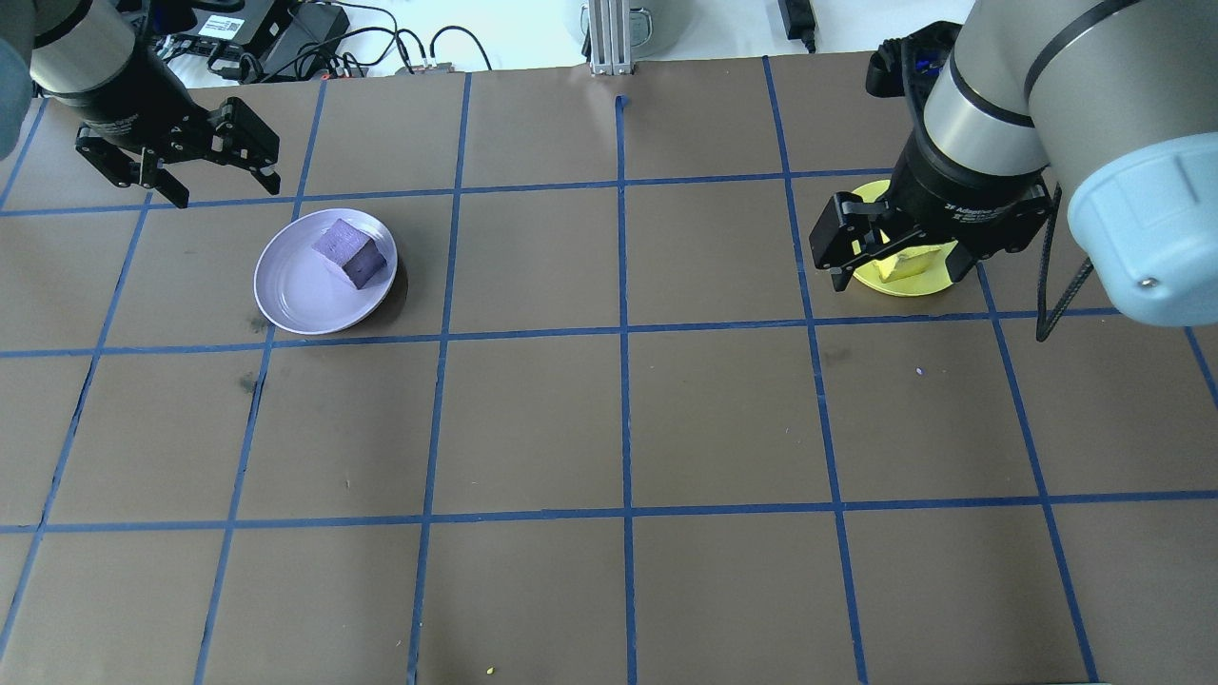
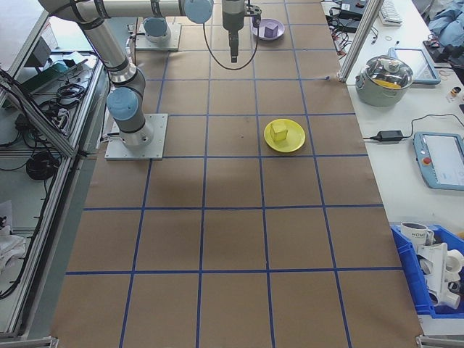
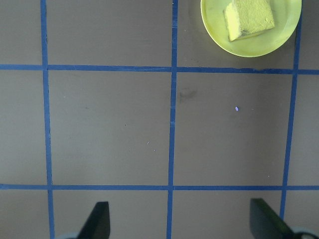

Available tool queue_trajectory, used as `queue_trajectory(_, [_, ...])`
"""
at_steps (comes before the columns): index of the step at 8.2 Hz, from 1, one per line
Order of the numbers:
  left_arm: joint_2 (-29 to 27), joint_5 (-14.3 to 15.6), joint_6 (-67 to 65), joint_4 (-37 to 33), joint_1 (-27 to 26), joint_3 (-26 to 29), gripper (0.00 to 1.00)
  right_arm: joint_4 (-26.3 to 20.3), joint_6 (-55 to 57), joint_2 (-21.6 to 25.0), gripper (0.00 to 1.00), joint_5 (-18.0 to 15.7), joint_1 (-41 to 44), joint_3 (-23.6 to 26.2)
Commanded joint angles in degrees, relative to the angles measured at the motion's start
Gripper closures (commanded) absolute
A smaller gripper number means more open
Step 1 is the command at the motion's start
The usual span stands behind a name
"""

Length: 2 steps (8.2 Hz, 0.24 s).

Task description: Sort blocks by color into plates

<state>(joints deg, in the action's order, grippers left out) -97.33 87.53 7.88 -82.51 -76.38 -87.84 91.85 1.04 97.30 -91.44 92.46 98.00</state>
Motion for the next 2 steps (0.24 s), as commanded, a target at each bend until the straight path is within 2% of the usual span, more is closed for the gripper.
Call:
queue_trajectory(1, [4.25, -1.75, -3.14, -0.9, -1.67, -0.49, 0.0, 0.0, 0.01, 0.0, 0.0, 0.04, 0.0, 0.0])
queue_trajectory(2, [4.17, -1.75, -3.22, -0.9, -1.67, -0.49, 0.0, 0.0, 0.01, 0.0, 0.0, 0.12, 0.0, 0.0])
